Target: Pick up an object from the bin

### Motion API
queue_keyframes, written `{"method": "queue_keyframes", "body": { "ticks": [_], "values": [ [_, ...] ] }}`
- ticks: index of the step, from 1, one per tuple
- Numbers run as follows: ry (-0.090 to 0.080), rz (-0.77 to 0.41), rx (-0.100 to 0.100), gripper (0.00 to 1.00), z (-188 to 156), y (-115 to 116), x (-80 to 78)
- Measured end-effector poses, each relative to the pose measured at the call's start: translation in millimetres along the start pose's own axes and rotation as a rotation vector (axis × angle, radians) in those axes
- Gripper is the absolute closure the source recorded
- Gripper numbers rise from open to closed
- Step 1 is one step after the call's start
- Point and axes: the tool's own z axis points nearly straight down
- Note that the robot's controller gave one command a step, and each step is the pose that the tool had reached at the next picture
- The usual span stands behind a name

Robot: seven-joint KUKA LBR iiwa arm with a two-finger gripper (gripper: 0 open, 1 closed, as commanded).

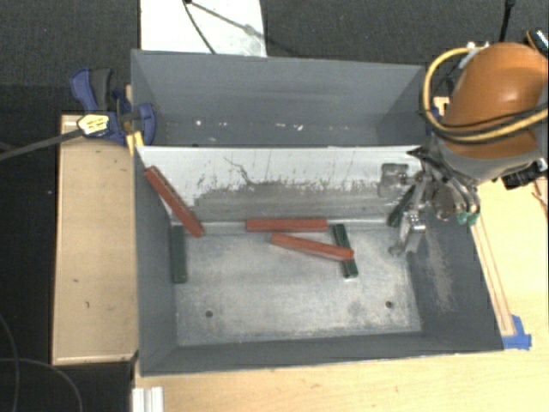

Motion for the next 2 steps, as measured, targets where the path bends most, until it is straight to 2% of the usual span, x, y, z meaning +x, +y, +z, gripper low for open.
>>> {"method": "queue_keyframes", "body": {
  "ticks": [1,2],
  "values": [
    [0.011,-0.135,-0.005,0.0,163.0,67.4,-20.2],
    [0.007,-0.134,-0.004,1.0,159.5,65.5,-21.1]
  ]
}}
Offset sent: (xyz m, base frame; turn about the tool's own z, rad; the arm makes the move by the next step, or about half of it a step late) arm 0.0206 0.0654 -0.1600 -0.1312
